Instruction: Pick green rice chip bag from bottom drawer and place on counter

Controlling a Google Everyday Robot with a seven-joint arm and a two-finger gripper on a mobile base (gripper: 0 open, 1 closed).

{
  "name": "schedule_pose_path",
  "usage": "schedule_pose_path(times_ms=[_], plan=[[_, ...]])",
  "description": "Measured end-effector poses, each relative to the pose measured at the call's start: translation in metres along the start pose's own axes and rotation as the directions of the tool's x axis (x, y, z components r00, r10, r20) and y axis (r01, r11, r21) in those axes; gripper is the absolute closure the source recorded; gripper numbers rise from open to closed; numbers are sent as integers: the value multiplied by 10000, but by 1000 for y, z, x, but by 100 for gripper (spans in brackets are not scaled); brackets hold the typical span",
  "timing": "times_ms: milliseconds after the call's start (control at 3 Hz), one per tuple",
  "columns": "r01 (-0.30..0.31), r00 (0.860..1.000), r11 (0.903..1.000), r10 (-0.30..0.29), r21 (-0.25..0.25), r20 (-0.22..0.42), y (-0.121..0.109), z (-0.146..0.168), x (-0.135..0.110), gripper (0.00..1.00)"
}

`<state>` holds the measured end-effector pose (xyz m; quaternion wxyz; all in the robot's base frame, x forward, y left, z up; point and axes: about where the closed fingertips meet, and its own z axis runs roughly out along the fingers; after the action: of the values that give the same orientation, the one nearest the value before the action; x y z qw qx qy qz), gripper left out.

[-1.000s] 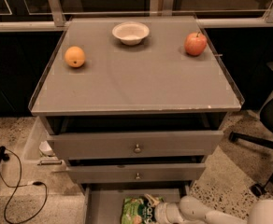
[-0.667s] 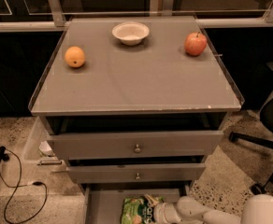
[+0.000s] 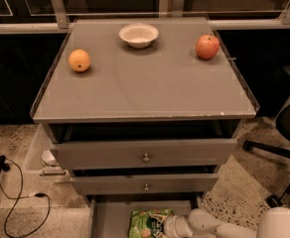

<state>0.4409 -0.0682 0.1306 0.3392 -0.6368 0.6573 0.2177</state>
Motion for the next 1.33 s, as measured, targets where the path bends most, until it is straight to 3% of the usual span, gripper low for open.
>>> schedule_pose_path(times_ms=[667,1000,1333], plan=[[0,10000,10000,0,-1,1,0,0,0,89],[0,10000,10000,0,-1,1,0,0,0,100],[-1,10000,10000,1,-2,2,0,0,0,100]])
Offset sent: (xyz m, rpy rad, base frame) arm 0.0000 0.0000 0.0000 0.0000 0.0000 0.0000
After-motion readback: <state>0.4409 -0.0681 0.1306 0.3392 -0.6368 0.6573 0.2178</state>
